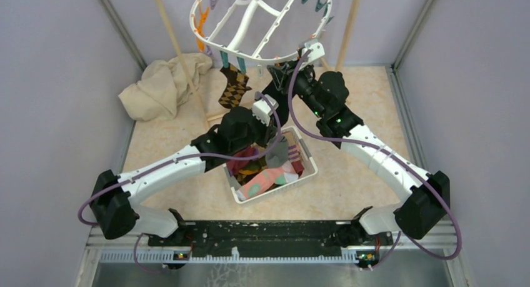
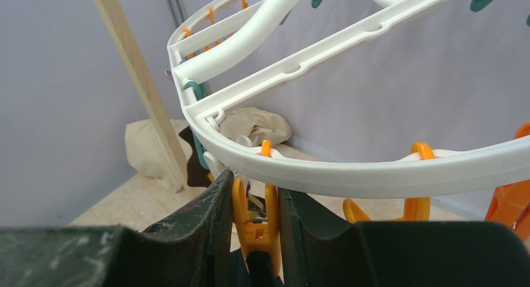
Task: Remove the socks clipped to the hanger
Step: Remove the sock from the hanger.
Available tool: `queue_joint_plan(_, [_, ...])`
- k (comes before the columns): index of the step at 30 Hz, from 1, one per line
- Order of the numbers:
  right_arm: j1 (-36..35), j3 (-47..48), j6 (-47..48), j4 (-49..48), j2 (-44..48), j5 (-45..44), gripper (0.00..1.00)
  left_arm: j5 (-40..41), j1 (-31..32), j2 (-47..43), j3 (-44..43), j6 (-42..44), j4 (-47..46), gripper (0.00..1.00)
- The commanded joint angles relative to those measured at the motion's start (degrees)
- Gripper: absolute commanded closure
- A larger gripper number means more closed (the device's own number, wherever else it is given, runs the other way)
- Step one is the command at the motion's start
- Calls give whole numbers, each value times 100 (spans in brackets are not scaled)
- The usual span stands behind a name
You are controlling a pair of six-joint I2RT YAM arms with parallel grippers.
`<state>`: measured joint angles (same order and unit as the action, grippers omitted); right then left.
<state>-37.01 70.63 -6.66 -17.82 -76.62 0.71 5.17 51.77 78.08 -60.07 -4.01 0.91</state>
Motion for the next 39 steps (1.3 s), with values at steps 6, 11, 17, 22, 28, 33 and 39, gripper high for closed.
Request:
queue_joint_plan(6, [132, 408, -369, -366, -26, 207, 100, 391, 22, -617, 329, 63, 317, 87])
queue_joint_plan(11, [227, 421, -553, -405, -55, 308, 100, 405, 18, -753, 488, 43, 412, 86])
queue_joint_plan(17, [269, 467, -713, -472, -87, 396, 100, 331, 18, -807, 567, 8, 491, 86])
queue_joint_plan(22, [291, 495, -867, -513, -116, 491, 98, 302, 18, -705, 581, -83, 632, 86])
queue_joint_plan(28, [308, 489, -945, -564, -121, 515, 100, 212, 18, -742, 663, -144, 649, 86])
queue_joint_plan(33, [339, 459, -986, -558, -117, 535, 100, -186, 22, -889, 678, -188, 712, 86])
queue_joint_plan(39, [357, 249, -1002, -555, 0, 514, 100, -851, 43, -978, 533, -419, 933, 86])
